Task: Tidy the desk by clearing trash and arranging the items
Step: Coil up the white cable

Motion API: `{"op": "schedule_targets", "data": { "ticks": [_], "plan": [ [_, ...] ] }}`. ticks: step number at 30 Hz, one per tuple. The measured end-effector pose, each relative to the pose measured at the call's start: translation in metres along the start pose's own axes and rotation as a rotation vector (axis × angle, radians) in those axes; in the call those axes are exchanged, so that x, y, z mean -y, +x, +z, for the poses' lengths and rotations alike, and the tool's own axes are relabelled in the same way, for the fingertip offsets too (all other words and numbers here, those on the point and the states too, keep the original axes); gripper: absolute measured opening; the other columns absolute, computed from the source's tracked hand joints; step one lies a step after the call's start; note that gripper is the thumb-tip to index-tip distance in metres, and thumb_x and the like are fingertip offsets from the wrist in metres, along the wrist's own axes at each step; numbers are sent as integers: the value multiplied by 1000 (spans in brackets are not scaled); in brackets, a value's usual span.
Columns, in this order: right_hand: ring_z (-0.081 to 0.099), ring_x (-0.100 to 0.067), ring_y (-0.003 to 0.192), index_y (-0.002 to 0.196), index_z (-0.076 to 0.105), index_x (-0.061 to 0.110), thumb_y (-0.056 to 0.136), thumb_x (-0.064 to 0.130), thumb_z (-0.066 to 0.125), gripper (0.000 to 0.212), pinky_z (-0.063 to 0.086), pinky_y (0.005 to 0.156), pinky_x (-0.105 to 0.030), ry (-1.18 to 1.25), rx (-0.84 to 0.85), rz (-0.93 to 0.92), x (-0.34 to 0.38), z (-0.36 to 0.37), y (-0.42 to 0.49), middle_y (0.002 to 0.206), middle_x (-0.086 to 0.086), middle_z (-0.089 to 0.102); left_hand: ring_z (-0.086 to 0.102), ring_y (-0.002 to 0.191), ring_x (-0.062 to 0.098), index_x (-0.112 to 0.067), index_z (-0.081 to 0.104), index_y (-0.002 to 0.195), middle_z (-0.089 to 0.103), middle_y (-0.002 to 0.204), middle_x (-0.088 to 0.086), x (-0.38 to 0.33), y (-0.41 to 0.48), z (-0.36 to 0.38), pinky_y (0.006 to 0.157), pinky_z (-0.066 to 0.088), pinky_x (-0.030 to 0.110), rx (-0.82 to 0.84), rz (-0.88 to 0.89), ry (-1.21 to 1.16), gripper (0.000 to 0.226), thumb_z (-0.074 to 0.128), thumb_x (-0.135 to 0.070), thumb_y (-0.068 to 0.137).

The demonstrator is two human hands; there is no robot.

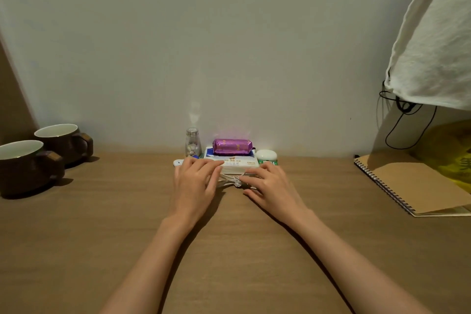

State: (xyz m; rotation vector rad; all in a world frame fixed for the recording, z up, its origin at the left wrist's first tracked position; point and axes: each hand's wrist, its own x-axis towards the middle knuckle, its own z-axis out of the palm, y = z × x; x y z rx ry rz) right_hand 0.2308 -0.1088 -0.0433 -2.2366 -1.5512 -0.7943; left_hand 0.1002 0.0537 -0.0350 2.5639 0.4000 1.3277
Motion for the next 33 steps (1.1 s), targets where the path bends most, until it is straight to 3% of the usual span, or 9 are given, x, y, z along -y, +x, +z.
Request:
{"op": "schedule_targets", "data": {
  "ticks": [3, 6, 12, 17, 20, 23, 26, 30, 33],
  "plan": [
    [54, -20, 95, 115, 69, 25, 83, 29, 71, 32, 49, 79, -34, 3, 15, 41, 1, 1, 2, 109, 6, 69, 56, 99, 15, -31, 70, 106, 69, 104, -13, -1, -2, -4, 80, 38, 33, 96, 157, 63, 29, 54, -44, 86],
    [54, -21, 85, 107, 73, 26, 82, 26, 73, 25, 50, 66, -33, 27, -20, 63, 4, 3, 6, 100, 6, 71, 62, 99, 20, -31, 71, 103, 71, 105, -9, 0, -4, 0, 75, 46, 36, 233, 245, 216, 25, 72, -35, 78],
    [55, -21, 77, 97, 77, 25, 75, 24, 80, 22, 45, 55, -28, -7, -77, 98, 7, 8, 13, 89, 6, 73, 64, 87, 25, -32, 74, 95, 73, 101, -7, 3, 3, 5, 65, 45, 35, 249, 213, 223, 27, 81, -23, 69],
    [57, -23, 74, 91, 78, 25, 71, 24, 83, 20, 47, 51, -29, 17, -139, 153, 7, 19, 22, 83, 6, 72, 64, 89, 26, -40, 71, 88, 72, 98, -15, 13, 10, 15, 72, 27, 33, 222, 177, 316, 26, 82, -26, 69],
    [57, -24, 72, 88, 78, 25, 68, 23, 85, 21, 48, 50, -29, 58, -156, 175, 5, 24, 26, 81, 5, 71, 64, 90, 27, -41, 70, 82, 73, 95, -17, 16, 14, 19, 72, 39, 36, 227, 133, 307, 22, 82, -27, 70],
    [58, -25, 75, 90, 78, 24, 69, 20, 84, 23, 51, 55, -32, 90, -158, 176, 1, 27, 25, 88, 4, 71, 64, 94, 30, -39, 71, 84, 73, 98, -14, 16, 14, 19, 72, 43, 40, 252, 110, 266, 19, 80, -27, 72],
    [60, -25, 81, 95, 77, 25, 68, 20, 84, 28, 53, 65, -35, 93, -131, 192, 0, 25, 22, 99, 2, 70, 60, 110, 29, -37, 70, 100, 70, 112, -10, 19, 11, 19, 84, 40, 44, 262, 108, 210, 21, 71, -28, 82],
    [58, -22, 89, 110, 71, 27, 73, 28, 80, 38, 50, 76, -37, 31, -46, 155, 2, 15, 15, 104, 5, 69, 44, 130, 20, -31, 51, 133, 61, 128, -9, 14, 5, 13, 102, 28, 39, 319, 55, 76, 42, 58, -27, 91],
    [55, -19, 103, 122, 65, 29, 83, 30, 69, 39, 44, 88, -35, 70, -18, 178, 3, 4, 11, 117, 7, 66, 39, 134, 17, -31, 45, 138, 57, 133, -9, 7, 3, 4, 107, 27, 39, 289, 57, 18, 45, 54, -29, 93]
  ]
}}
